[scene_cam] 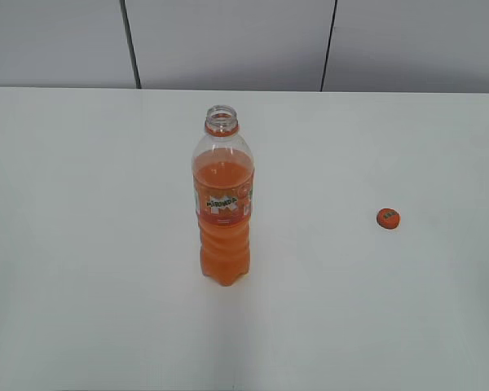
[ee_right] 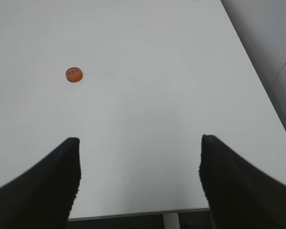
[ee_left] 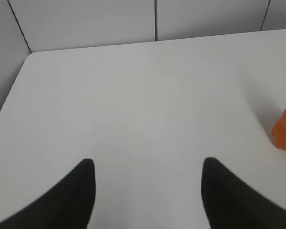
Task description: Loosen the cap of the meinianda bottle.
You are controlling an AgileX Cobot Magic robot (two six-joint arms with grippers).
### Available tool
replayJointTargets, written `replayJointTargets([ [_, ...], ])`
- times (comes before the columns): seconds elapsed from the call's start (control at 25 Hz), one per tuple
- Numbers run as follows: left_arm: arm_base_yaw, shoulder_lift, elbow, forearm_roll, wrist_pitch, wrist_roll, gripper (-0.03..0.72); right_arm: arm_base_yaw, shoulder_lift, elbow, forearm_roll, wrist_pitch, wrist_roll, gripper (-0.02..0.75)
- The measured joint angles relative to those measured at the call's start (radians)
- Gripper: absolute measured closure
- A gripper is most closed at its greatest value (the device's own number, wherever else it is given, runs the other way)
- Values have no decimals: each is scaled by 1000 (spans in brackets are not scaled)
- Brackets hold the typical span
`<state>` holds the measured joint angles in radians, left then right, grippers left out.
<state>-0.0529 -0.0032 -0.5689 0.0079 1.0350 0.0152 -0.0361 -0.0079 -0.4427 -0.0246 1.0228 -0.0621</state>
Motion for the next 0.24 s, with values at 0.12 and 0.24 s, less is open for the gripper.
replayJointTargets([
  [0.12,0,0,0,-1,0,0,252,0,0,0,0,0,0,155],
  [0.24,0,0,0,-8,0,0,252,0,0,0,0,0,0,155],
])
